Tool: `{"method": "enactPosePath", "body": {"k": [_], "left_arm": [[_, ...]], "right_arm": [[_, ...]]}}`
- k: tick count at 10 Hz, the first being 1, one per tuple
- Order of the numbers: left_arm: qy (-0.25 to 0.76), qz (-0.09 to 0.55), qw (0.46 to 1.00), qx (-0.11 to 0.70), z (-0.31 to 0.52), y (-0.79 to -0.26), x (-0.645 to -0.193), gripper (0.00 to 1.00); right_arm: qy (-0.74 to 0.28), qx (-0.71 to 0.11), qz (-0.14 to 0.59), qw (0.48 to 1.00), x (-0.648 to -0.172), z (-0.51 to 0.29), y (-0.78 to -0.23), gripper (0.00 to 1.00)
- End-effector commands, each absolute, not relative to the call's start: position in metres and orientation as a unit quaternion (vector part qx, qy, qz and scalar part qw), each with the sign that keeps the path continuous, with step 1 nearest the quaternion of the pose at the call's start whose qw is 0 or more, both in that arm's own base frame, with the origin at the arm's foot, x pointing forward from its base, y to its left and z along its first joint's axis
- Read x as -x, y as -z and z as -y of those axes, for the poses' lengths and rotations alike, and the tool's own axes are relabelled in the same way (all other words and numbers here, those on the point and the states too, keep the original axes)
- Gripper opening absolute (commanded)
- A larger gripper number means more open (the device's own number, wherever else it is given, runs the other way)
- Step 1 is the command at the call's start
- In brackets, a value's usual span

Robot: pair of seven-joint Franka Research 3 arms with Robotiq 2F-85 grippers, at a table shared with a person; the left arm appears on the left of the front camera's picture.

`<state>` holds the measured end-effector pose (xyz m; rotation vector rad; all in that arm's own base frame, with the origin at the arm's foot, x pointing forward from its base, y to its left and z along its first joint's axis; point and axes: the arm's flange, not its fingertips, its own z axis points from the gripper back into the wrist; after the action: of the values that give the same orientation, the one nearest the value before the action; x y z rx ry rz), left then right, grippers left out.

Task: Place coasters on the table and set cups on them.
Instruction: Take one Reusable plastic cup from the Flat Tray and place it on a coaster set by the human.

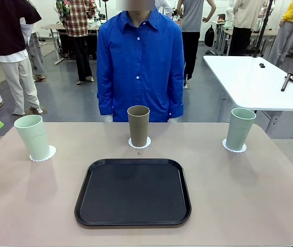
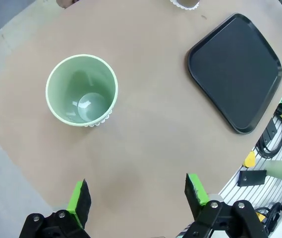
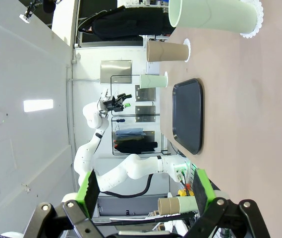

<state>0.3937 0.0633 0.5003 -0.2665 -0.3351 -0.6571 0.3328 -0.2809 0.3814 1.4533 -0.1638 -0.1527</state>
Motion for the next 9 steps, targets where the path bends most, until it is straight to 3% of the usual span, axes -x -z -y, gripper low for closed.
{"method": "enactPosePath", "body": {"k": [1, 5, 6, 7, 9], "left_arm": [[0.219, 0.131, 0.958, 0.127, -0.05, -0.498, -0.38, 1.0], [0.152, 0.025, 0.986, 0.067, -0.026, -0.482, -0.327, 1.0], [0.147, 0.027, 0.987, 0.062, -0.024, -0.478, -0.315, 1.0], [0.157, 0.054, 0.983, 0.076, -0.03, -0.478, -0.343, 1.0], [0.157, 0.054, 0.983, 0.076, -0.03, -0.478, -0.343, 1.0]], "right_arm": [[0.069, -0.661, 0.078, 0.743, -0.333, 0.281, -0.382, 1.0], [0.069, -0.661, 0.078, 0.743, -0.333, 0.281, -0.382, 1.0], [0.069, -0.661, 0.078, 0.743, -0.333, 0.281, -0.382, 1.0], [0.069, -0.661, 0.078, 0.743, -0.333, 0.281, -0.382, 1.0], [0.069, -0.661, 0.078, 0.743, -0.333, 0.281, -0.382, 1.0]]}}
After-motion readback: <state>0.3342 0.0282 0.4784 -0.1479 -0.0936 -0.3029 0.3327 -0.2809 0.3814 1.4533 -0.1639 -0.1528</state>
